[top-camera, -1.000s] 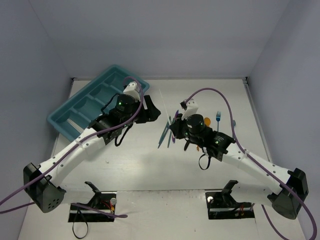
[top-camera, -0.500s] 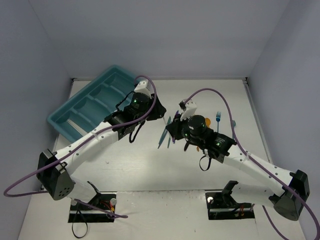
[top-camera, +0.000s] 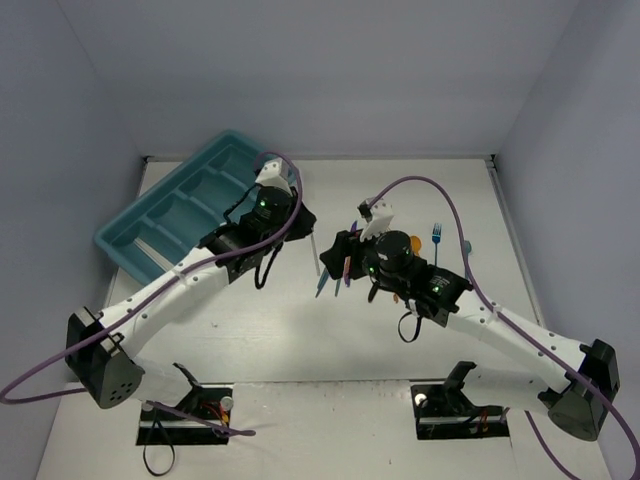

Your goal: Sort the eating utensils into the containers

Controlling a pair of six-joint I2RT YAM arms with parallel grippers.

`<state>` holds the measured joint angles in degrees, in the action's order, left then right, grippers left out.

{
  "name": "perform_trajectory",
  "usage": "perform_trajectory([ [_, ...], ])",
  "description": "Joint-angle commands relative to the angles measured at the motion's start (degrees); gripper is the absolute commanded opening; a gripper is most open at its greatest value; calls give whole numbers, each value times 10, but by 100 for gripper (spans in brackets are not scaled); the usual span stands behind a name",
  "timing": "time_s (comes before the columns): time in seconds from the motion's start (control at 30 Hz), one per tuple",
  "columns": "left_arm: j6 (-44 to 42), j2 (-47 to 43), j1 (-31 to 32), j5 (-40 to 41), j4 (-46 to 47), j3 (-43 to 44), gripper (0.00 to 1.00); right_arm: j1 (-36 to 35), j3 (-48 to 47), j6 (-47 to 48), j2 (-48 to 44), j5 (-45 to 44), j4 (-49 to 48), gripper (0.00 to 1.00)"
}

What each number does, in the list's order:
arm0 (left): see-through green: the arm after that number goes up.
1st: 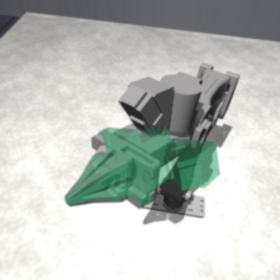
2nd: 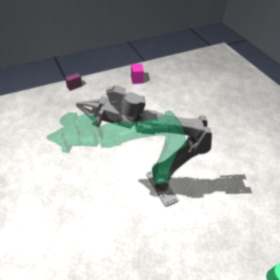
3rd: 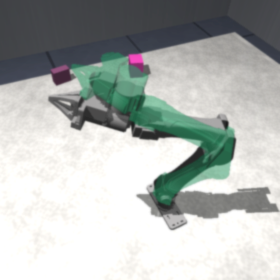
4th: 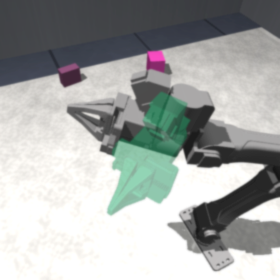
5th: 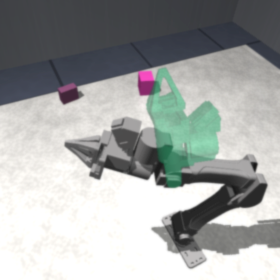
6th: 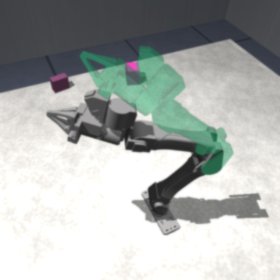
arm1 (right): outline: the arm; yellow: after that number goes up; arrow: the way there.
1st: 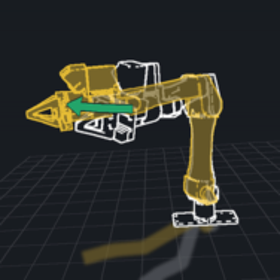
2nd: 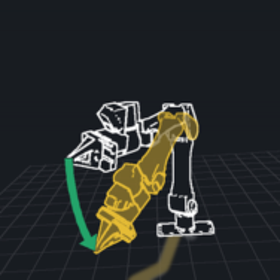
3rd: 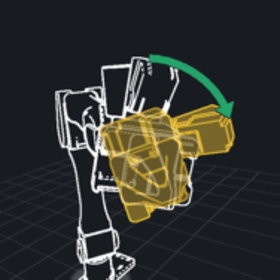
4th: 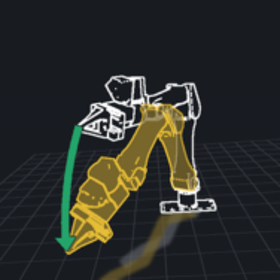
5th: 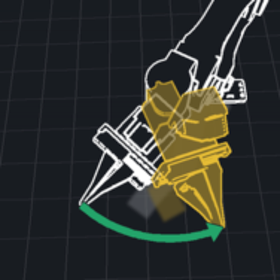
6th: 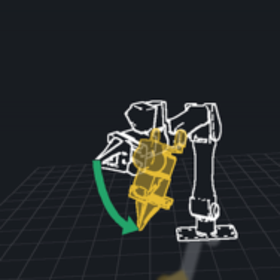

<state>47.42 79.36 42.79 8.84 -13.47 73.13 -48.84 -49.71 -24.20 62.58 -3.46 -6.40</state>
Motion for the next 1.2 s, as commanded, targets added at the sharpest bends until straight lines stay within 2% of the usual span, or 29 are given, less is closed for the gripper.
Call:
perform_trajectory([
  [0.0, -1, -70, -80, 33, -39, -22, 0, -1, -2, -4, -23, -39, -43, 64],
  [0.2, -39, -129, -284, 4, -110, -52, 0, 1, 18, -7, -29, -62, -28, 66],
  [0.33, -82, -116, -449, -37, -141, -51, 0, 3, 22, -8, -26, -73, -15, 66],
  [0.43, -95, -89, -526, -62, -142, -51, 0, 5, 24, -10, -23, -73, -10, 66],
  [0.6, -103, -19, -600, -78, -145, -46, 0, 7, 35, -16, -28, -74, -3, 66],
  [0.73, -108, 17, -624, -75, -147, -48, 2, 10, 46, -19, -41, -76, 2, 67],
  [0.87, -114, 31, -625, -59, -153, -53, 15, 16, 54, -20, -47, -76, 6, 67],
  [1.0, -123, 31, -625, -56, -154, -55, 35, 23, 56, -20, -44, -74, 9, 67],
  [1.17, -128, 7, -623, -80, -155, -52, 51, 39, 56, -39, -34, -77, 17, 67],
])
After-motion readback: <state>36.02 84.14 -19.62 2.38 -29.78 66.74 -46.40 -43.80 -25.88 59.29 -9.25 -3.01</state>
